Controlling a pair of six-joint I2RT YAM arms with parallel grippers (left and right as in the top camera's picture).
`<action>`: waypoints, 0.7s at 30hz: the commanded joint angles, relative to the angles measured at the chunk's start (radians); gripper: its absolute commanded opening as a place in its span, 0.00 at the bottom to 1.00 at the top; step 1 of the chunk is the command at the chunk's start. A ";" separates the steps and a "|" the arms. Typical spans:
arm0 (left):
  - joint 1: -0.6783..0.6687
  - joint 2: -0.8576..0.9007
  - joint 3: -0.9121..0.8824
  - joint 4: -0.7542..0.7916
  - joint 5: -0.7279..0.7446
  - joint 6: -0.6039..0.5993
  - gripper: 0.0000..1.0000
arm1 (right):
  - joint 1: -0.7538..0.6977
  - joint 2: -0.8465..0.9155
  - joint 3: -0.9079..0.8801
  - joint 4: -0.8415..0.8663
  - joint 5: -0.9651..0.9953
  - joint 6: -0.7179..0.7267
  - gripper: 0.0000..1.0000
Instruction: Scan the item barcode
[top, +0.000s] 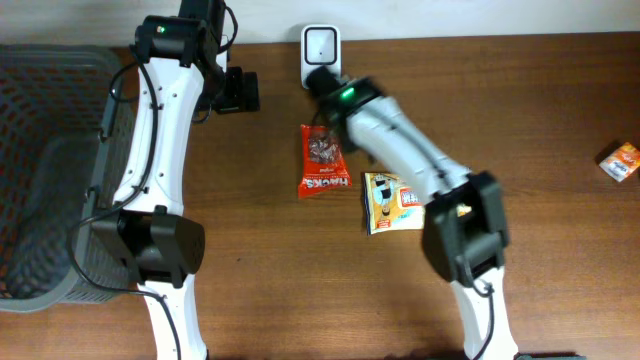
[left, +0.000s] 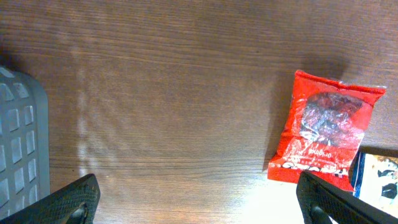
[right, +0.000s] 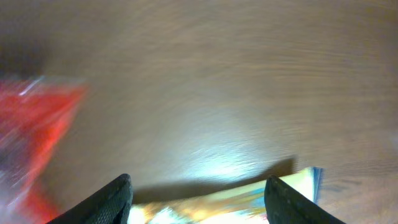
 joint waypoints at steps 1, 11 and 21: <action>0.006 -0.006 0.001 -0.001 -0.006 -0.003 0.99 | -0.180 -0.097 0.101 -0.098 -0.196 0.034 0.98; -0.032 0.004 -0.021 0.003 0.431 0.109 0.99 | -0.727 -0.104 0.110 -0.224 -0.229 0.034 0.99; -0.114 0.006 -0.768 0.679 0.719 0.294 0.86 | -0.759 -0.104 0.110 -0.224 -0.229 0.034 0.99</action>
